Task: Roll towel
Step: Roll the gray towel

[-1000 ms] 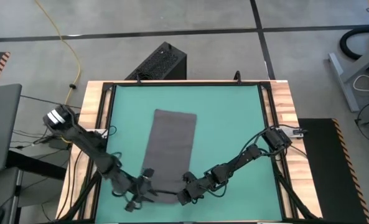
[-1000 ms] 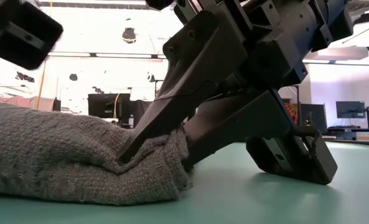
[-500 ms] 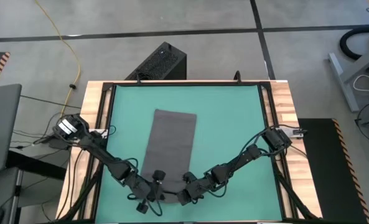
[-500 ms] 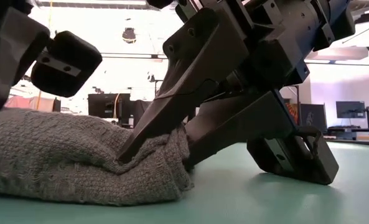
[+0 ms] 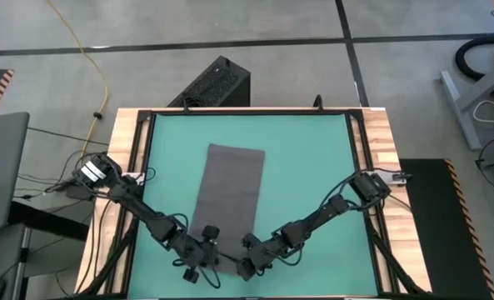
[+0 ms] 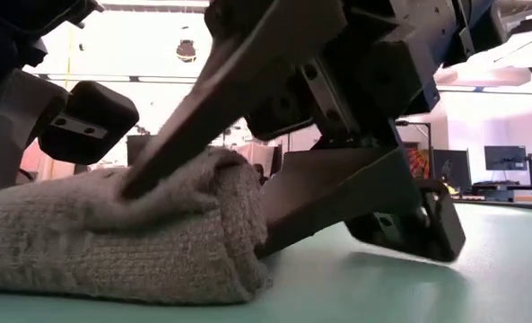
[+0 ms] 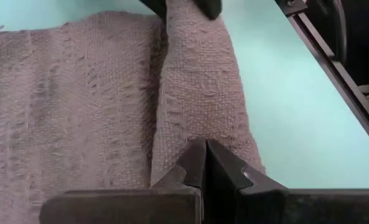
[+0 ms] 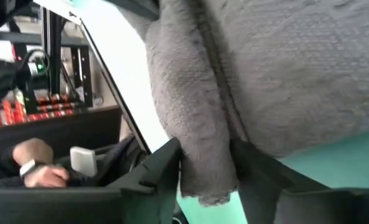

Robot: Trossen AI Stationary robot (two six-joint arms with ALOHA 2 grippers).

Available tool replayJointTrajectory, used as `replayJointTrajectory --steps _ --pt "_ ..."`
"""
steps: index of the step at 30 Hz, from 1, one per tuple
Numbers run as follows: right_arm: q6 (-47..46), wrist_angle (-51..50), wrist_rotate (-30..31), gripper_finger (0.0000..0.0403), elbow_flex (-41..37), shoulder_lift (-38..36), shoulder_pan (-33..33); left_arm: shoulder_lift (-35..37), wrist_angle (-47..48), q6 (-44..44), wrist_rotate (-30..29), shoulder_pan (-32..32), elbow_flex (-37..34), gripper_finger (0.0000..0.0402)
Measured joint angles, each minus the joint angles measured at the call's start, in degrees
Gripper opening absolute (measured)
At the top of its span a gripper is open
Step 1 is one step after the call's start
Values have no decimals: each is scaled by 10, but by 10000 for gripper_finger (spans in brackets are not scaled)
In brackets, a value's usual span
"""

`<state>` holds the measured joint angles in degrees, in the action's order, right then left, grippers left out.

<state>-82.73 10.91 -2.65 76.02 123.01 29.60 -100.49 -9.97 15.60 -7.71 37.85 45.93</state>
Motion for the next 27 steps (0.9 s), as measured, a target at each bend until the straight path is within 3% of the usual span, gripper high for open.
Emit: replayJointTrajectory --steps 7,13,16,21,27 --pt "27 -100 -4 223 2 -47 5 0 19 7 24 -16 0 0" --pt "106 -170 22 229 2 -83 24 0 24 2 75 -45 0 0" --pt "200 -154 73 227 3 -86 40 0 24 -4 111 -69 0 0" --pt "460 -116 176 226 3 -84 73 0 31 -10 183 -107 0 0" --pt "607 -101 276 226 3 -83 84 0 57 0 231 -135 -1 0"
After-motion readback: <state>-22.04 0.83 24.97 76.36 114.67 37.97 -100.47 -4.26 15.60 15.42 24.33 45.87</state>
